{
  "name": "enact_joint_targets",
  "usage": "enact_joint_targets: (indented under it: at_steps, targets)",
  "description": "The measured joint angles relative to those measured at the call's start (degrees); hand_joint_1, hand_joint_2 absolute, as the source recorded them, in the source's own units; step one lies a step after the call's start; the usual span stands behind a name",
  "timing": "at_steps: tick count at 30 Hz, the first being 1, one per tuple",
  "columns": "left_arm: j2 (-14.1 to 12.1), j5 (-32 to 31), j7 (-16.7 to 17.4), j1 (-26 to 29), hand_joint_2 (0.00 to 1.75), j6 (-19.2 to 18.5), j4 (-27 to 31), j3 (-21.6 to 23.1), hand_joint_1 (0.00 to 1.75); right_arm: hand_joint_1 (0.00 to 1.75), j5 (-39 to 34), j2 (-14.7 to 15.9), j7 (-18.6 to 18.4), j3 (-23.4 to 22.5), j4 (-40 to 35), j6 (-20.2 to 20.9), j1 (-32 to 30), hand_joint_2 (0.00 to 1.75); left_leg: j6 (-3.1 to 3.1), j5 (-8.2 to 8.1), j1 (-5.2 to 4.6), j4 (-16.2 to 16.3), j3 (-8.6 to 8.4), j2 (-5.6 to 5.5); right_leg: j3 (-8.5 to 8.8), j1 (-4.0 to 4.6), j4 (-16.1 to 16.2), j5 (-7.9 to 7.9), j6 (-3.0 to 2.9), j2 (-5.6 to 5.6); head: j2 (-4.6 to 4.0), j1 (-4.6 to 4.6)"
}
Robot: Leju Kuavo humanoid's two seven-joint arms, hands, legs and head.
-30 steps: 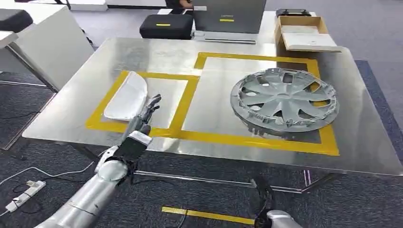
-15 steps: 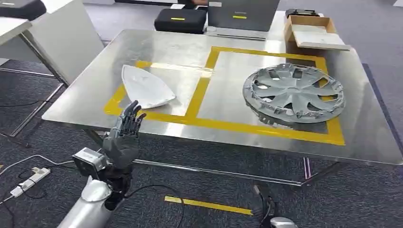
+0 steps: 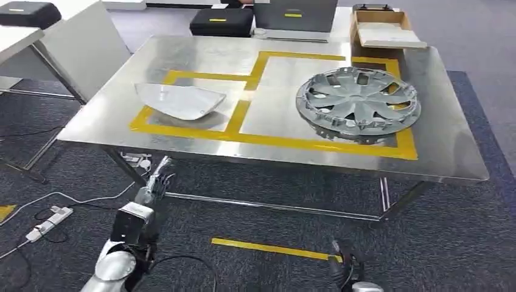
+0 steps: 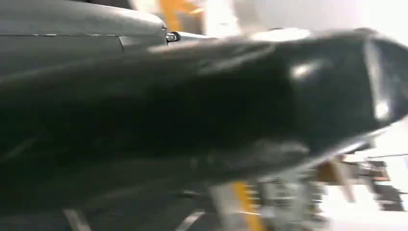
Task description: Take the parts from the cabinet and place them on the table.
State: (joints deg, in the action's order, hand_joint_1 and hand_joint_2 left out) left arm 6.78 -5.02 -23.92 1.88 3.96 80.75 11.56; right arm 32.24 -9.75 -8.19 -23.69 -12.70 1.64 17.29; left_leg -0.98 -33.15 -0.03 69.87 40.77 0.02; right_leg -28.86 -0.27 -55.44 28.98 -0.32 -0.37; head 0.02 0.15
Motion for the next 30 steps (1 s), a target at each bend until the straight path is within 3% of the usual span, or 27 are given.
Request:
enact_joint_targets:
  at_steps: [1,2,3,5,6,7,8,11,12,13,14,15,16,17,19,20,21,22,23,24,26,27,28,30]
  targets:
    - [-0.2,-1.5,1.3,0.2,0.0,0.1,-2.0,-0.5,0.0,0.0,0.0,0.1,-0.5,0.0,0.0,0.0,-0.1,0.0,-0.13,-1.04,0.11,3.5,0.37,0.0,-0.84,0.12,-0.1,-0.65,-0.03,-0.02,0.02,0.0]
    - [-0.4,-2.9,2.2,0.1,0.0,0.1,-4.5,-1.0,0.0,0.0,0.0,0.2,-1.2,0.0,0.0,0.0,-0.1,0.0,-0.15,-0.23,0.17,5.2,0.05,0.0,-1.84,0.24,-0.3,-1.25,-0.04,-0.08,0.0,0.02]
    - [-0.6,-3.5,2.5,0.1,0.0,-0.1,-7.5,-1.7,0.0,0.0,0.1,0.3,-1.8,0.0,0.0,0.0,-0.1,0.0,-0.03,1.72,0.2,4.5,-1.31,0.0,-2.93,0.3,-0.6,-1.8,-0.03,-0.09,0.02,0.02]
    - [-0.8,-3.7,2.5,-0.3,0.0,-0.4,-12.3,-3.0,0.0,0.0,0.3,0.4,-2.8,0.0,0.0,0.0,-0.1,0.0,0.63,5.1,0.15,-2.9,-6.87,-0.01,-4.91,0.49,-1.4,-2.72,0.04,0.01,0.02,-0.02]
    - [-0.8,-4.3,3.1,-0.8,0.0,0.0,-14.5,-3.7,0.0,0.0,0.4,0.4,-3.2,0.0,0.0,0.0,-0.1,0.0,1.1,4.81,0.05,-7.8,-10.37,-0.03,-5.39,0.51,-1.7,-3.02,0.16,0.02,0.02,-0.02]
    - [-0.8,-5.7,3.7,-1.6,0.0,0.9,-17.1,-4.5,0.0,0.0,0.5,0.4,-3.5,0.0,0.0,0.0,0.0,0.0,1.61,2.99,-0.22,-11.8,-12.84,-0.03,-5.79,0.82,-1.9,-3.33,0.49,0.03,0.02,0.02]
    - [-0.8,-6.5,3.9,-2.4,0.0,1.6,-19.7,-5.1,0.0,0.0,0.5,0.4,-3.7,0.0,0.0,-0.1,0.1,0.0,1.75,2.63,-0.31,-13.3,-13.31,-0.06,-6.04,0.68,-1.9,-3.82,0.78,-0.09,0.02,0.15]
    - [-1.0,-9.7,6.2,-3.4,0.0,4.2,-27.3,-6.9,0.0,0.0,0.7,0.4,-4.6,0.0,0.0,-0.5,0.2,0.0,2.72,4.07,-0.72,-13.7,-12.33,0.02,-6.7,0.32,-1.7,-5.32,2.03,-0.1,0.02,0.02]
    - [-1.0,-10.2,6.6,-4.1,0.0,4.6,-29.6,-7.2,0.0,0.0,0.9,0.6,-4.8,0.0,0.0,-0.6,0.2,0.0,2.98,4.89,-0.44,-14.1,-11.97,0.39,-7.08,0.08,-2.4,-3.93,2.2,0.16,0.02,-0.09]
    - [-0.9,-10.5,6.6,-5.4,0.0,4.8,-33.2,-7.8,0.0,0.0,1.0,0.6,-5.1,0.0,0.0,-0.9,0.1,0.0,3.4,5.59,-0.41,-14.1,-11.07,0.27,-8.3,0.13,-4.3,-0.86,2.44,0.18,0.02,0.13]
    - [-0.9,-10.5,6.7,-6.8,0.0,4.8,-37.6,-8.8,0.0,0.0,1.2,0.6,-5.4,0.0,0.0,-1.1,0.3,0.0,3.78,6.36,-0.38,-14.1,-10.12,0.2,-9.63,0.09,-8.2,2.96,2.58,0.24,0.02,0.48]
    - [-0.9,-10.2,7.6,-7.2,0.0,4.6,-41.5,-9.7,0.0,0.0,1.6,0.6,-5.9,0.0,0.0,-1.5,0.5,0.0,3.7,7.15,-0.42,-14.1,-9.13,0.25,-10.75,0.08,-12.8,6.37,2.73,0.25,0.02,0.57]
    - [-1.0,-9.6,9.0,-7.4,0.0,4.3,-44.2,-10.8,0.0,0.0,2.0,0.6,-6.3,0.1,0.0,-1.8,0.5,0.0,3.67,7.84,-0.43,-14.0,-8.09,0.36,-11.4,0.08,-16.7,8.08,2.85,0.25,0.02,0.55]
    - [-1.0,-9.1,10.4,-7.7,0.0,4.0,-46.7,-11.8,0.0,0.0,2.4,0.6,-6.7,0.3,0.0,-1.9,0.5,0.0,3.62,8.56,-0.43,-14.0,-7.12,0.5,-11.28,0.06,-18.8,7.63,2.89,0.23,0.02,0.57]
    - [-0.8,-8.5,14.0,-8.2,0.0,4.1,-51.8,-13.7,0.0,0.0,3.1,0.6,-7.4,0.6,0.0,-2.6,0.4,0.0,3.42,10.0,-0.37,-13.8,-5.15,0.57,-8.47,0.01,-17.4,3.32,3.01,0.22,0.02,0.57]
    - [-0.7,-9.5,16.1,-8.1,0.0,5.2,-54.2,-14.5,0.0,0.0,3.3,0.6,-7.6,0.8,0.0,-3.1,0.5,0.0,3.21,10.74,-0.29,-13.7,-4.08,0.57,-5.34,-0.02,-13.7,1.24,3.0,0.23,0.02,0.57]
    - [-0.5,-11.5,18.1,-7.8,0.0,6.8,-56.3,-14.6,0.0,0.0,3.5,0.7,-7.7,1.0,0.0,-3.5,0.6,0.0,2.94,11.36,-0.27,-13.4,-3.21,0.55,-1.46,-0.07,-8.7,1.16,2.97,0.25,0.02,0.57]
    - [-0.4,-14.2,19.5,-7.4,0.0,8.1,-57.7,-14.4,0.0,0.0,3.5,0.7,-7.7,1.0,0.0,-3.5,0.8,0.0,2.63,11.71,-0.59,-12.9,-2.69,0.45,2.92,-0.08,-3.5,2.71,2.91,0.38,0.02,0.63]
    - [-0.2,-17.9,20.9,-7.2,0.0,9.1,-59.2,-13.6,0.0,0.0,3.4,0.9,-7.8,1.1,0.0,-3.3,0.9,0.0,2.38,12.14,-0.63,-12.4,-2.26,0.46,4.91,-0.07,0.6,4.18,2.57,0.53,0.02,0.51]
    - [-0.2,-21.3,22.4,-7.1,0.0,8.9,-60.7,-12.5,0.0,0.0,3.0,0.9,-8.2,1.1,0.0,-2.8,1.1,0.0,2.1,12.87,-0.63,-12.4,-1.95,0.47,4.46,-0.03,0.7,4.63,2.17,0.57,0.02,0.57]
    - [-0.3,-25.6,24.2,-6.5,0.0,8.2,-63.0,-9.4,0.0,0.0,2.7,1.0,-8.9,1.0,0.0,-2.3,0.7,0.0,1.4,14.06,-0.52,-12.7,-1.78,0.37,3.68,0.13,0.3,3.77,1.09,0.43,0.02,0.55]
    - [-0.4,-26.0,24.4,-6.3,0.0,8.1,-63.7,-8.5,0.0,0.0,2.6,1.0,-8.9,1.0,0.0,-2.1,0.7,0.0,1.01,12.9,-0.19,-12.3,-1.52,0.22,3.23,-0.08,0.3,3.14,0.59,0.14,0.02,0.53]
    - [-0.4,-26.2,24.8,-6.1,0.0,7.9,-64.4,-7.6,0.0,0.0,2.6,1.0,-9.1,1.0,0.0,-2.1,0.7,0.0,0.61,9.41,-0.12,-10.6,-0.96,0.19,2.67,-0.01,0.3,2.46,0.1,0.07,0.02,0.37]
    - [-0.3,-26.5,25.0,-6.1,0.0,7.8,-65.3,-6.5,0.0,0.0,2.5,1.0,-9.1,0.9,0.0,-2.1,0.8,0.0,0.17,1.6,0.11,-2.4,0.5,0.19,1.1,0.17,0.3,1.06,-0.38,-0.08,0.02,0.26]
